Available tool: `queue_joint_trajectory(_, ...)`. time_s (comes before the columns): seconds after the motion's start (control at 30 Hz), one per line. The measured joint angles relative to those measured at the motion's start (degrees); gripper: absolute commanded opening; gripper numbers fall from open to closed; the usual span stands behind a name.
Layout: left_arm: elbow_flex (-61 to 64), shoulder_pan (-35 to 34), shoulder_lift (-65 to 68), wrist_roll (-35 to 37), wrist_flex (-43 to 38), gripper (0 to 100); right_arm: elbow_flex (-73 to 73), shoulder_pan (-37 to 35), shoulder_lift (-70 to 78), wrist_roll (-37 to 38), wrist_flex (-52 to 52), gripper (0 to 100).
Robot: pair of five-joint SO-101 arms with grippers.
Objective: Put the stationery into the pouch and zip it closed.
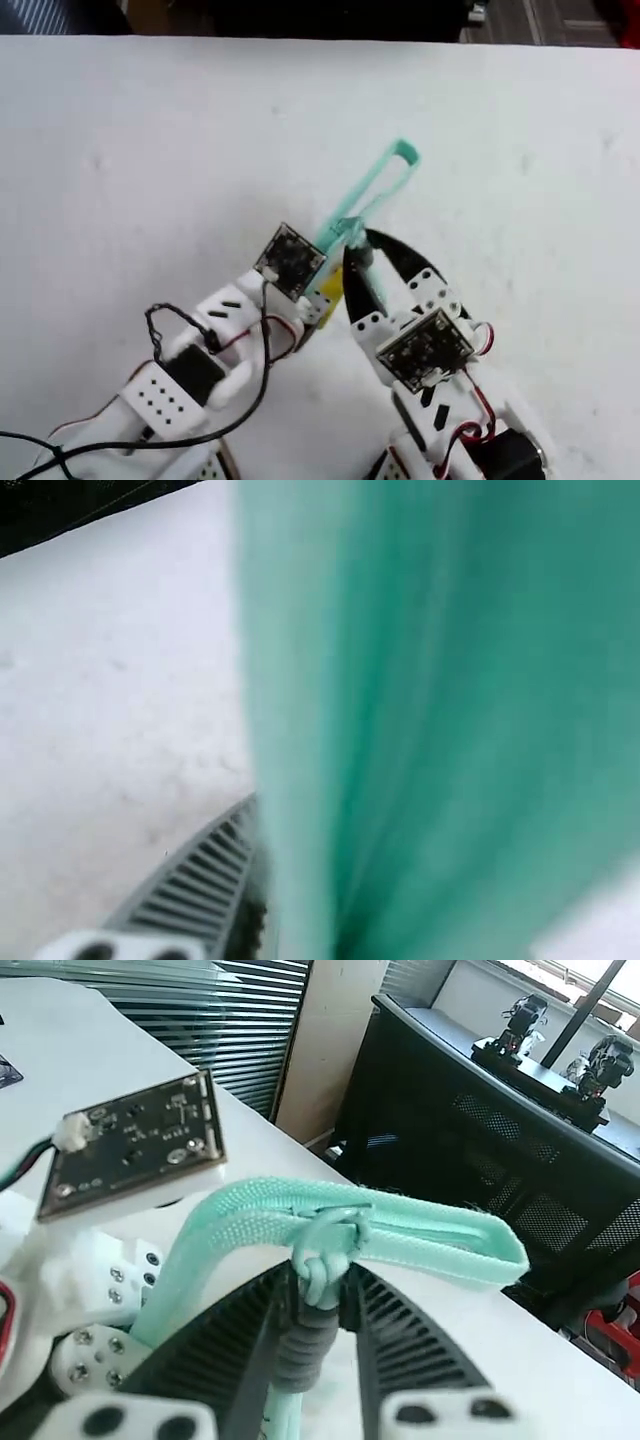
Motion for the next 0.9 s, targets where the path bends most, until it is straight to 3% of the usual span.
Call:
queue_joint_trajectory(0.27,0.0,0.0,0.0,0.0,0.0,11,0.8,0.0,-0.1,0.2,0.0,4.3)
queue_joint_trajectory(0.43,0.0,0.0,0.1,0.0,0.0,11,2.8,0.0,-0.1,0.2,-0.1,14.7)
queue_joint_trajectory(0.63,1.0,0.0,-2.4,0.0,0.2,11,2.9,-0.1,-0.1,0.2,-0.1,2.2)
queue_joint_trajectory(0.9,5.5,0.0,-16.6,0.1,4.7,11,2.4,-0.2,-0.1,0.2,-0.1,2.2)
